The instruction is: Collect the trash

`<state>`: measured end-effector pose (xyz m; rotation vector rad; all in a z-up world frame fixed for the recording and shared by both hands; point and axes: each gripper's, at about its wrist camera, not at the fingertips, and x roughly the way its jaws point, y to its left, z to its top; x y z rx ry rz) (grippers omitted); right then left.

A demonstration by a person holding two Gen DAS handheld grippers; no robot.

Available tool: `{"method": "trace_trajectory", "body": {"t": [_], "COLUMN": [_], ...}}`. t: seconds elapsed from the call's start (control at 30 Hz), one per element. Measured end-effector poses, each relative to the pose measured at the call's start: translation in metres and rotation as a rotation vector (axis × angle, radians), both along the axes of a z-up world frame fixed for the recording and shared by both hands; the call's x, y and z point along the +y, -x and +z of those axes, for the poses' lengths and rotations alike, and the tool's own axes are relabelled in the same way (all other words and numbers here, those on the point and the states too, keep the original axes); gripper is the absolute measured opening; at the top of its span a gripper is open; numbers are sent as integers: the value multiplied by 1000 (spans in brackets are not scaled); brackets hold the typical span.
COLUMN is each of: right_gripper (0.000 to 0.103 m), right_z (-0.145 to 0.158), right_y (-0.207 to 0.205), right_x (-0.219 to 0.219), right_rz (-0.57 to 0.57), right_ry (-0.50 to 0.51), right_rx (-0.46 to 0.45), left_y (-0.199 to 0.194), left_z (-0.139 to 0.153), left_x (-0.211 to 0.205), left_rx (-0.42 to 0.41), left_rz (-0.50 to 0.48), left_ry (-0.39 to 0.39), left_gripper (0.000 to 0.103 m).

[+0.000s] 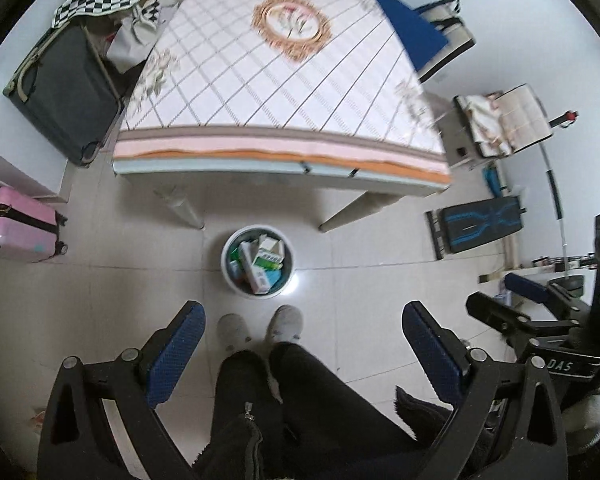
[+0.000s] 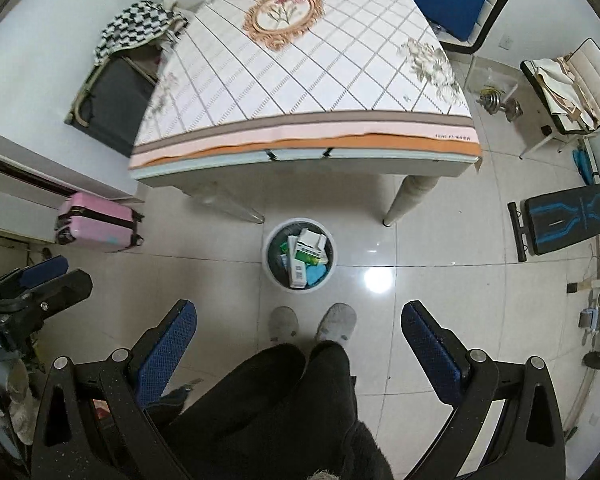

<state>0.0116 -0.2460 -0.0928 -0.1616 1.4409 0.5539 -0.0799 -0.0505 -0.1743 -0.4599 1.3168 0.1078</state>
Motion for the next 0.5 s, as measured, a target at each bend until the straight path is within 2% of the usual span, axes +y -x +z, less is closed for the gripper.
{"method": "trace_trajectory", "body": {"t": [0.2,0.5], "right_gripper": [103,103], "right_z": [45,75], "right_y": [10,24], "right_x": [-6,-1], "right_rz": [11,40], "right_ry": [-61,-158], "right_rx": [-2,42], "left_y": [6,18], "left_z": [39,70], "left_x": [0,-2], "left_rx": [-68,-110], "left_rz": [-10,-22], "left_ry": [31,80], "left_gripper": [101,101]}}
